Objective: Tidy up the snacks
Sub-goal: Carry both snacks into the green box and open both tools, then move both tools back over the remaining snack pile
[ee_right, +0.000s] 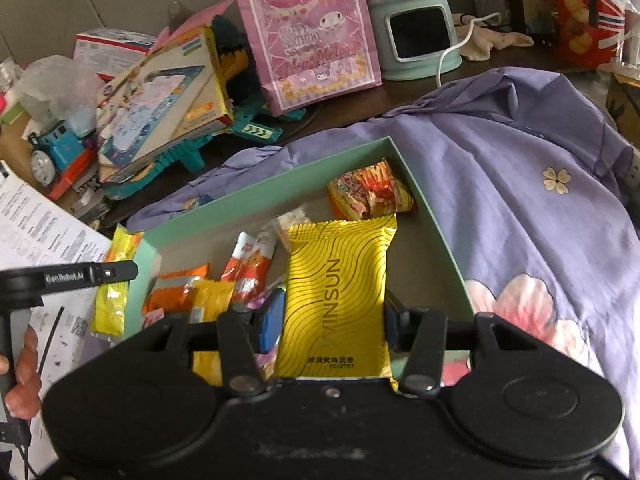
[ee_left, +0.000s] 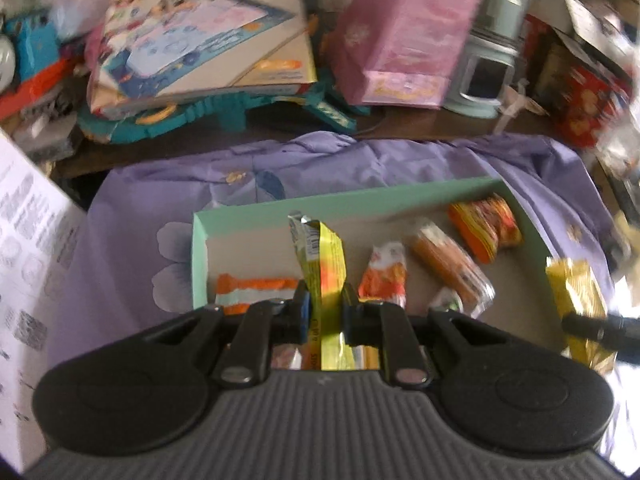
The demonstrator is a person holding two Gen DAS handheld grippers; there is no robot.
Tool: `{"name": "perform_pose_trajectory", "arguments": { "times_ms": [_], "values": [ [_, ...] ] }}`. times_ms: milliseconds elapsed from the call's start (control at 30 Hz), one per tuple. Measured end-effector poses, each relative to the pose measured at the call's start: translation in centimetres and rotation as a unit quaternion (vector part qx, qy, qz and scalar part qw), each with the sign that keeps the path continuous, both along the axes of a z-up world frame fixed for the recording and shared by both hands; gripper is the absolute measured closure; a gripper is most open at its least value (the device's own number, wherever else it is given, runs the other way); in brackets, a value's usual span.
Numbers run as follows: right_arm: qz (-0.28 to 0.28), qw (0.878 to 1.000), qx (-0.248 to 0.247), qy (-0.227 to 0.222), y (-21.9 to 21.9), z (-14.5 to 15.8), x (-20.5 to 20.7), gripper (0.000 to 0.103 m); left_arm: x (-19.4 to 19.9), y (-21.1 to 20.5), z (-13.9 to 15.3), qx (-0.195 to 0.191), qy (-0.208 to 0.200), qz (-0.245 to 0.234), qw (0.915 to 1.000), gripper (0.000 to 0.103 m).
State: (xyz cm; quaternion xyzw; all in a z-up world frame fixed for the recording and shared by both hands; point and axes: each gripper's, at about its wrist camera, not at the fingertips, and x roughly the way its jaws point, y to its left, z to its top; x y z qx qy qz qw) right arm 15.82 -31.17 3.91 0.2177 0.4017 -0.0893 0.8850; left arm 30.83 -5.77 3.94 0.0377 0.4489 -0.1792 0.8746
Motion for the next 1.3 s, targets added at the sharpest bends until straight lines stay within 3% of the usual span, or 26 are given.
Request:
{"name": "perform_pose_trajectory", "arguments": {
  "times_ms": [133, 200, 233, 300, 333, 433, 700, 767, 1033, 1300],
  "values": [
    [-0.014, 1.0, -0.001, 0.007, -0.8, -0.9, 1.7, 0.054, 2.6, 0.6, -1.4, -0.036, 0.027, 0.079, 0.9958, 0.088],
    [-0.021, 1.0, -0.002, 0.008, -1.0, -1.3, 2.4, 0.053, 3.8, 0.8, -2.3, -0.06, 0.041, 0.136, 0.988, 0.088],
    [-0.024, 1.0, -0.003, 0.006, -1.2, -1.4, 2.7, 0.051, 4.3, 1.0, -2.8, -0.07, 0.049, 0.162, 0.983, 0.08],
    [-0.022, 1.0, -0.01, 0.004, -1.1, -1.5, 2.9, 0.047, 5.3, 1.2, -3.7, -0.09, 0.065, 0.211, 0.9712, 0.047],
    [-0.019, 1.0, -0.01, 0.001, -1.1, -1.6, 3.0, 0.038, 5.5, 1.2, -4.2, -0.091, 0.067, 0.223, 0.9682, 0.03],
    [-0.016, 1.0, -0.019, -0.006, -1.0, -1.5, 2.8, 0.019, 5.5, 0.3, -4.6, -0.067, 0.057, 0.213, 0.9731, 0.023],
    [-0.014, 1.0, -0.023, -0.002, -0.8, -1.7, 1.9, 0.009, 4.0, 0.3, -4.8, -0.043, 0.06, 0.193, 0.9784, 0.011],
    [-0.017, 1.0, -0.02, 0.002, -0.8, -1.7, 1.4, 0.0, 3.2, 0.4, -4.7, -0.035, 0.06, 0.189, 0.9796, 0.007],
    [-0.007, 1.0, -0.018, 0.003, 0.2, -0.7, -1.0, 0.0, -0.7, 1.4, -3.6, -0.025, 0.062, 0.163, 0.9843, 0.0],
    [0.006, 1.0, -0.005, 0.003, 1.7, -0.1, -3.9, 0.0, -5.8, 3.1, -3.5, -0.021, 0.069, 0.151, 0.9859, 0.0]
  ]
}}
